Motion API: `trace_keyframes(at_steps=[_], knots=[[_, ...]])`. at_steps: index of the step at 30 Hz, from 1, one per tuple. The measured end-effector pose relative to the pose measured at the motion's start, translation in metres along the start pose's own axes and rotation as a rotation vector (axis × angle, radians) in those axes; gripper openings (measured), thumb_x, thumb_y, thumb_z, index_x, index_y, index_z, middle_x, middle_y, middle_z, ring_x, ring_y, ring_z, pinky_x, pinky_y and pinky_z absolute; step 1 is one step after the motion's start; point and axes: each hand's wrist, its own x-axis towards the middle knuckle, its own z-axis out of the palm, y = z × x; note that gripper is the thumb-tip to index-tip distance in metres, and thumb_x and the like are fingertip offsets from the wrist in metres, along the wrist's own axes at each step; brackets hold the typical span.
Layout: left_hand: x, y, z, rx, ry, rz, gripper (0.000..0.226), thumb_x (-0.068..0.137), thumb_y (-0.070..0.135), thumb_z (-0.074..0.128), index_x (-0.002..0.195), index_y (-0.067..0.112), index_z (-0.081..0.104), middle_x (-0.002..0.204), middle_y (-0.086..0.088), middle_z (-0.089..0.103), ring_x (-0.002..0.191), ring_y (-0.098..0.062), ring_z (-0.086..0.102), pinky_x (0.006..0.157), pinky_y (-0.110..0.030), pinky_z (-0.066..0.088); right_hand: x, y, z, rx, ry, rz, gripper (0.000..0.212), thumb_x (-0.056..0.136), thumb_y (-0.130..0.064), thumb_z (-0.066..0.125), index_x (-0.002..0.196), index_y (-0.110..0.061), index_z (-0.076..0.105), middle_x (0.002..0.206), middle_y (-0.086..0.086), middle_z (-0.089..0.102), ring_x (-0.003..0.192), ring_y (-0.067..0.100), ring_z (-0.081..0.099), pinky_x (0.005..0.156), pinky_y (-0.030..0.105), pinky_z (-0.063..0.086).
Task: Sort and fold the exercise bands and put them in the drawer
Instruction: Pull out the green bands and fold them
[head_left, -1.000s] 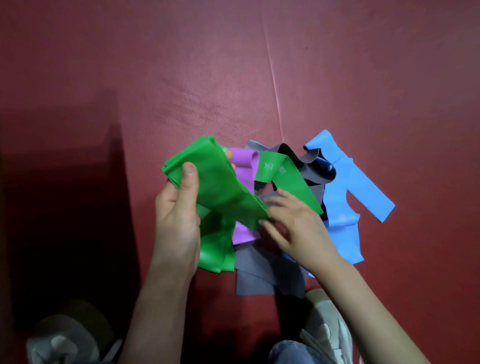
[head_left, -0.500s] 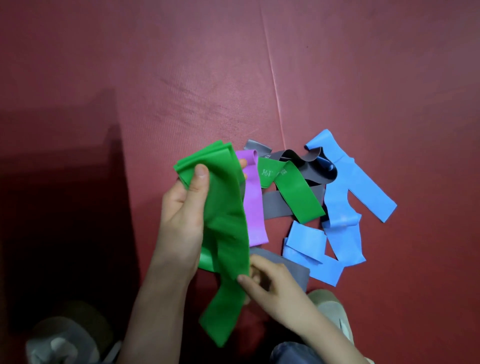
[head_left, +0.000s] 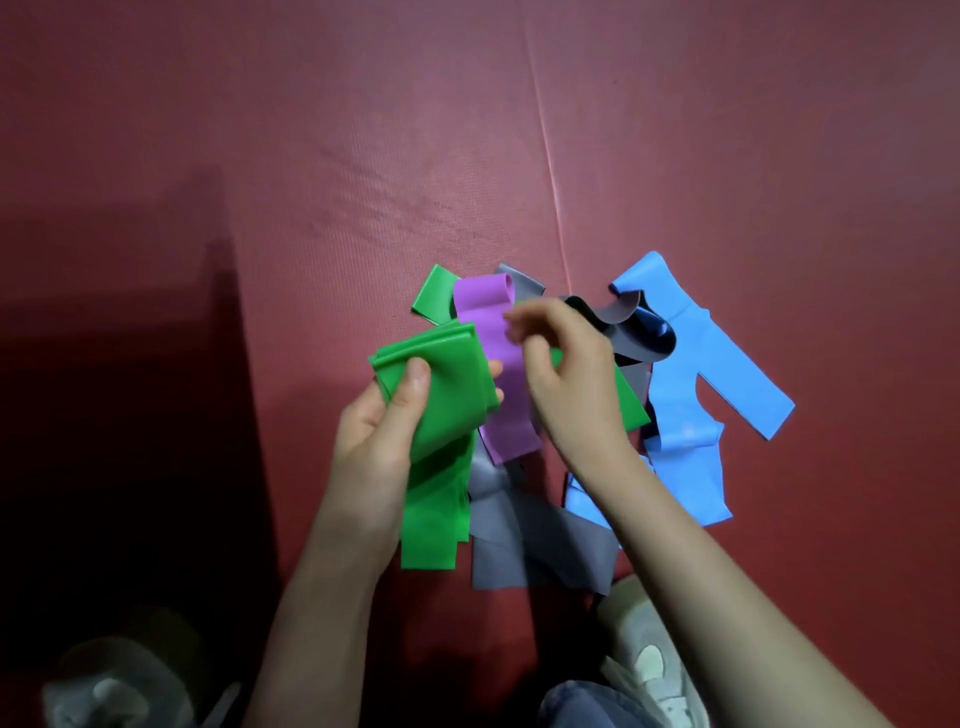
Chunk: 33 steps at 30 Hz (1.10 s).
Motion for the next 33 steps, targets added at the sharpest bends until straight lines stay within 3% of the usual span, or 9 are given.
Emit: trace_keyframes(at_steps=[4, 8, 11, 16, 20, 24, 27, 30, 33], knots=[[0.000, 0.000, 0.000, -0.045, 0.037, -0.035, 0.024, 0.080, 0.025, 0.054, 0.072, 0.014, 0.073, 0.069, -0.004, 0.074, 0.061, -0.013, 0.070, 0.060, -0.023, 0.057, 0.049, -0.006, 0.029, -0.173, -0.081, -0.171, 0.026, 0.082, -0.003, 0.046, 0.098, 0.002, 0.065, 0.103, 0.016, 0.067, 0.101, 0.025, 0.058, 0.088, 0.024, 0.036], [0.001, -0.005, -0.001, -0.040, 0.045, -0.040, 0.026, 0.078, 0.026, 0.050, 0.073, 0.013, 0.072, 0.070, -0.004, 0.074, 0.062, -0.014, 0.070, 0.065, -0.025, 0.058, 0.073, -0.002, 0.048, -0.547, -0.206, -0.031, 0.030, 0.093, -0.024, 0.043, 0.108, -0.003, 0.059, 0.114, 0.018, 0.061, 0.112, 0.032, 0.051, 0.090, 0.035, 0.034], [0.000, -0.010, -0.001, -0.051, 0.056, -0.057, 0.030, 0.075, 0.027, 0.045, 0.072, 0.012, 0.071, 0.070, -0.004, 0.074, 0.063, -0.014, 0.069, 0.068, -0.029, 0.057, 0.073, -0.001, 0.051, -0.788, -0.292, -0.058, 0.032, 0.094, -0.027, 0.041, 0.111, -0.003, 0.054, 0.118, 0.018, 0.060, 0.114, 0.033, 0.049, 0.094, 0.036, 0.033], [0.000, -0.009, -0.002, -0.033, 0.057, -0.043, 0.028, 0.077, 0.027, 0.046, 0.075, 0.014, 0.071, 0.071, -0.003, 0.074, 0.064, -0.013, 0.069, 0.071, -0.028, 0.056, 0.063, 0.004, 0.047, -0.897, -0.373, 0.016, 0.032, 0.090, -0.020, 0.044, 0.118, -0.005, 0.048, 0.126, 0.014, 0.055, 0.122, 0.030, 0.040, 0.097, 0.039, 0.031], [-0.001, -0.007, -0.001, -0.032, 0.066, -0.026, 0.026, 0.077, 0.030, 0.049, 0.074, 0.014, 0.071, 0.070, -0.003, 0.074, 0.063, -0.013, 0.069, 0.068, -0.026, 0.057, 0.058, 0.007, 0.046, -0.927, -0.404, 0.027, 0.027, 0.089, -0.019, 0.045, 0.112, -0.013, 0.057, 0.121, 0.010, 0.059, 0.120, 0.028, 0.039, 0.098, 0.040, 0.028], [-0.001, -0.010, -0.003, -0.057, 0.064, -0.022, 0.028, 0.082, 0.029, 0.050, 0.073, 0.017, 0.073, 0.071, -0.002, 0.074, 0.065, -0.013, 0.070, 0.067, -0.025, 0.058, 0.054, 0.006, 0.038, -0.832, -0.352, 0.009, 0.029, 0.085, -0.028, 0.052, 0.110, -0.019, 0.061, 0.123, 0.007, 0.053, 0.126, 0.028, 0.033, 0.110, 0.047, 0.016], [-0.002, -0.010, -0.001, -0.077, 0.102, -0.023, 0.025, 0.077, 0.029, 0.047, 0.078, 0.015, 0.068, 0.068, -0.001, 0.074, 0.062, -0.012, 0.069, 0.064, -0.023, 0.057, 0.051, -0.007, 0.027, -0.625, -0.184, -0.157, 0.024, 0.080, -0.025, 0.053, 0.098, -0.014, 0.063, 0.120, 0.005, 0.056, 0.135, 0.026, 0.027, 0.113, 0.051, 0.001], [-0.004, -0.008, 0.001, -0.082, 0.111, -0.004, 0.026, 0.073, 0.029, 0.043, 0.083, 0.013, 0.062, 0.067, -0.001, 0.073, 0.060, -0.011, 0.068, 0.064, -0.023, 0.057, 0.049, -0.026, 0.017, -0.265, -0.072, -0.183, 0.016, 0.077, -0.025, 0.046, 0.080, -0.013, 0.055, 0.093, 0.005, 0.060, 0.112, 0.022, 0.048, 0.109, 0.053, 0.019], [-0.004, -0.008, 0.002, -0.080, 0.109, 0.017, 0.028, 0.072, 0.030, 0.043, 0.083, 0.013, 0.063, 0.069, -0.001, 0.074, 0.061, -0.011, 0.069, 0.066, -0.024, 0.057, 0.047, -0.044, -0.001, 0.098, 0.038, -0.171, 0.009, 0.082, -0.018, 0.043, 0.076, -0.022, 0.039, 0.071, -0.007, 0.047, 0.074, 0.008, 0.045, 0.081, 0.037, 0.042]])
